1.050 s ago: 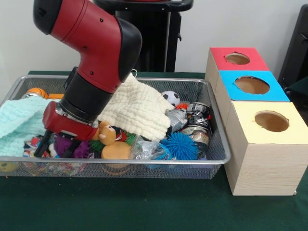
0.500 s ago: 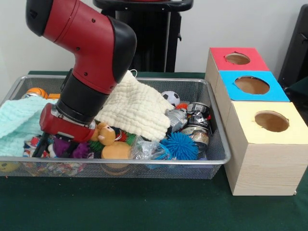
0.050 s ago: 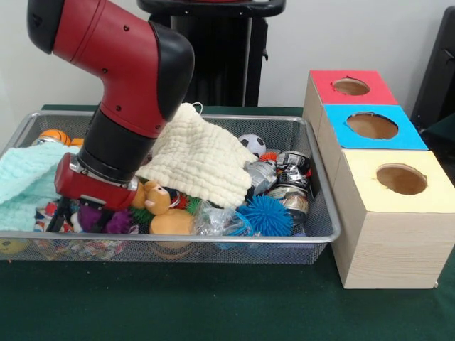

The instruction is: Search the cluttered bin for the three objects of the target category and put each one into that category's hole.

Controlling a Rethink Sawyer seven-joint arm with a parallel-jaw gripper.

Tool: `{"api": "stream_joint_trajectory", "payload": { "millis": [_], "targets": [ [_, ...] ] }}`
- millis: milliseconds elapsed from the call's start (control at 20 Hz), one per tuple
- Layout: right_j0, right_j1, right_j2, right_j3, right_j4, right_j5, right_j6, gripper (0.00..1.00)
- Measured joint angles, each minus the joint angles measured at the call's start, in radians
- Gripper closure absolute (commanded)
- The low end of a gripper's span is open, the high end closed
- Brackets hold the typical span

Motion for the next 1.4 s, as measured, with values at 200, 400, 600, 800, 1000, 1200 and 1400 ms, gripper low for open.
{"api": "stream_joint_trajectory", "payload": {
  "millis": [200,400,600,800,1000,1200,1400],
  "targets": [
    [-0.024,-0.012,0.031,0.0,-0.001,0.021,0.0,0.0],
    [-0.052,-0.025,0.066,0.0,-0.001,0.044,0.0,0.0],
    [-0.078,-0.032,0.095,0.0,-0.001,0.057,0.0,0.0],
    [-0.106,-0.041,0.128,0.0,-0.008,0.073,0.0,0.0],
    [-0.138,-0.05,0.166,0.0,-0.011,0.095,0.0,0.0],
    [-0.172,-0.057,0.203,0.001,-0.011,0.116,0.0,0.0],
    [-0.204,-0.066,0.242,0.002,-0.012,0.141,0.0,0.0]
  ]
}}
